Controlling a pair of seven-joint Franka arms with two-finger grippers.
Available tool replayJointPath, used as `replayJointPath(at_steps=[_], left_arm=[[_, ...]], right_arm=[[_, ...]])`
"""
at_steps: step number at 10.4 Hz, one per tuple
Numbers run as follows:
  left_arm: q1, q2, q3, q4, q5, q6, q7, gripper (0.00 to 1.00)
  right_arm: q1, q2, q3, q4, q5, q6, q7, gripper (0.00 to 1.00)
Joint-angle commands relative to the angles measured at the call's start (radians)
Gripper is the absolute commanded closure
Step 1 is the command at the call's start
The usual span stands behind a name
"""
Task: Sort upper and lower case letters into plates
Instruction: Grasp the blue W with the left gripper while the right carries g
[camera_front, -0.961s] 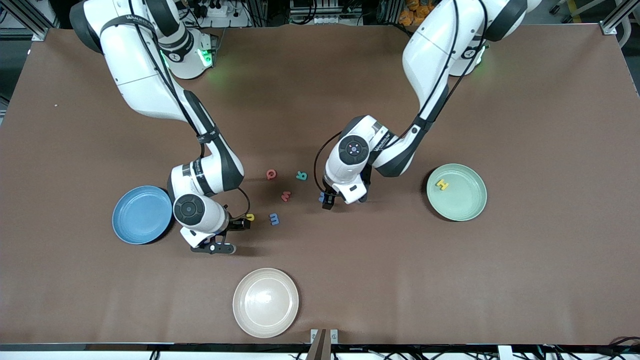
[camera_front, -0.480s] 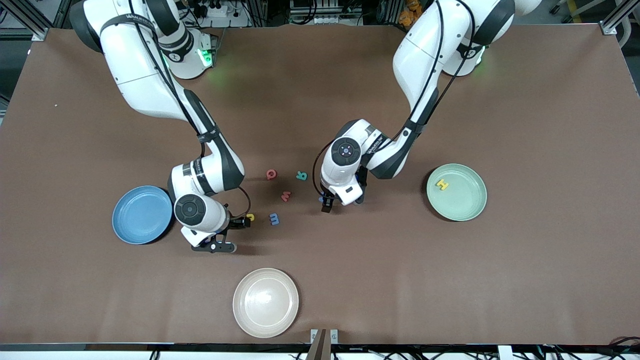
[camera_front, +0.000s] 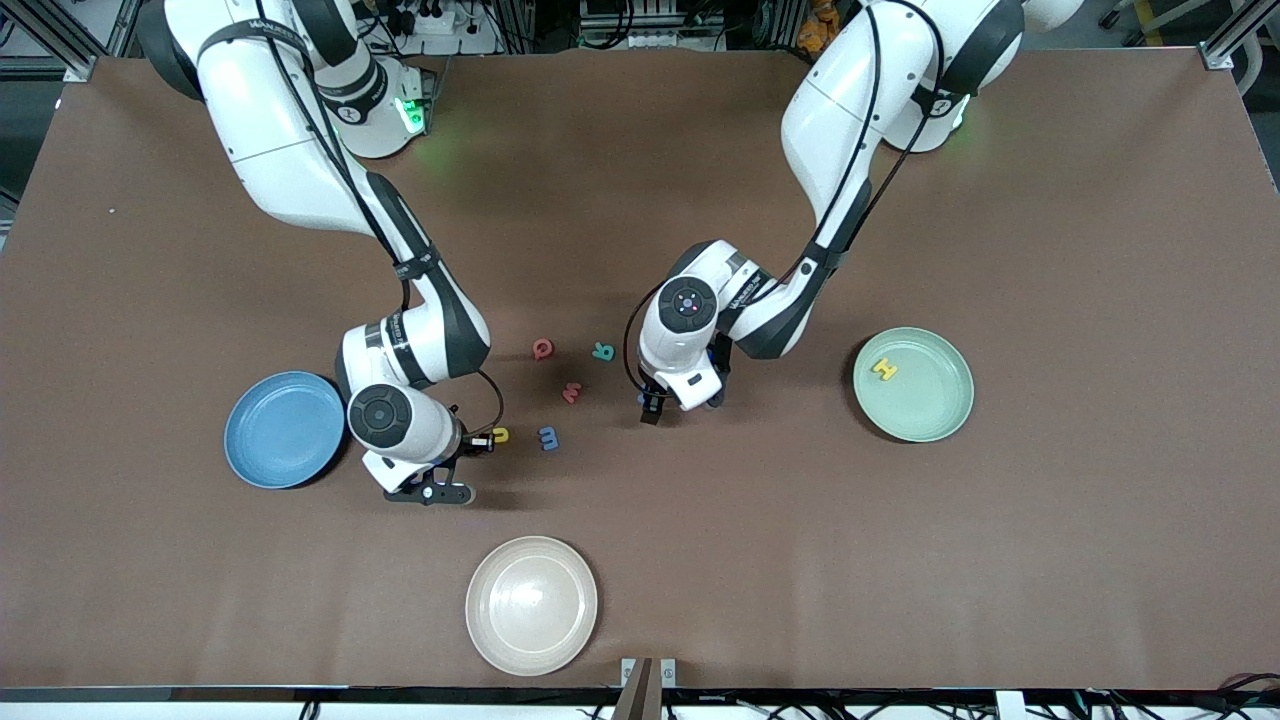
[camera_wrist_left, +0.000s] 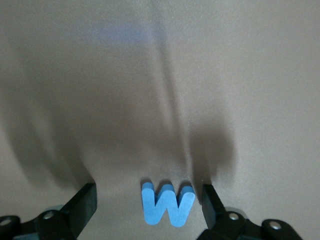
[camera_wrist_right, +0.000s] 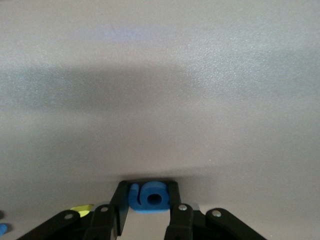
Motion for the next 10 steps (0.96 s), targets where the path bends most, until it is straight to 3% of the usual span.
replayJointPath(at_steps=[1, 3, 5, 8, 9, 10], left_arm=[[-0.026, 0.029, 0.018, 0.028, -0.011, 0.009, -0.015, 0.12], [-0.026, 0.029, 0.018, 0.028, -0.011, 0.009, -0.015, 0.2], [-0.026, 0.029, 0.018, 0.028, -0.011, 0.009, -0.014, 0.34], [-0.024, 0.029, 0.018, 0.028, -0.011, 0.009, -0.009, 0.76], [-0.021, 0.028, 0.018, 0.028, -0.011, 0.009, 0.004, 0.83], [-0.018, 0.021, 0.018, 0.028, -0.011, 0.009, 0.012, 0.84]], right_arm=[[-0.02, -0.047, -0.002, -0.036, -0.005, -0.002, 0.003, 1.0], [-0.046, -0.094, -0.01, -0.039, -0.016, -0.026, -0.035, 1.0], [-0.1, -0.157, -0.019, -0.045, -0.018, -0.078, -0.1, 1.0], [-0.223, -0.246, -0.019, -0.149, -0.018, -0.072, -0.303, 1.0], [-0.258, -0.261, -0.019, -0.174, -0.018, -0.069, -0.368, 1.0], [-0.276, -0.28, -0.019, -0.209, -0.018, -0.066, -0.41, 1.0]])
